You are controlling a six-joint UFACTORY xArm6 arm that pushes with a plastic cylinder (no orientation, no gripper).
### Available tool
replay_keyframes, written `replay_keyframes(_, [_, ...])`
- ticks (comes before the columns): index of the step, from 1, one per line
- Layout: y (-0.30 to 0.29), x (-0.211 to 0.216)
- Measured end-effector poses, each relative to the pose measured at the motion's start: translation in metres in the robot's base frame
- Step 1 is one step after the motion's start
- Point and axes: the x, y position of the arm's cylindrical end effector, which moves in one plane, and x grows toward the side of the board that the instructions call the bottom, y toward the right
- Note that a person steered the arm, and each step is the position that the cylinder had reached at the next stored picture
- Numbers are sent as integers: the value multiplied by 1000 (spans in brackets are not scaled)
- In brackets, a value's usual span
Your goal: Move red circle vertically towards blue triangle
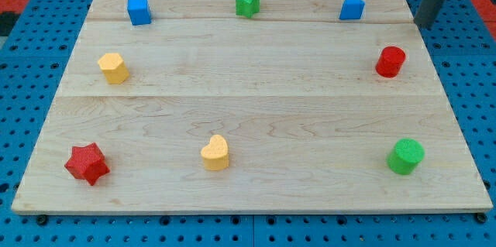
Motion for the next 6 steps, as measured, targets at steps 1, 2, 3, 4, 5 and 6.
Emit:
replay_keyframes(1, [-74, -8])
replay_keyframes(2, [-97, -15])
replay_keyframes(3, [-82, -14])
replay_keyframes(4, [-23, 16])
replay_keyframes(5, [-22, 57])
replay_keyframes(6, [-19, 59])
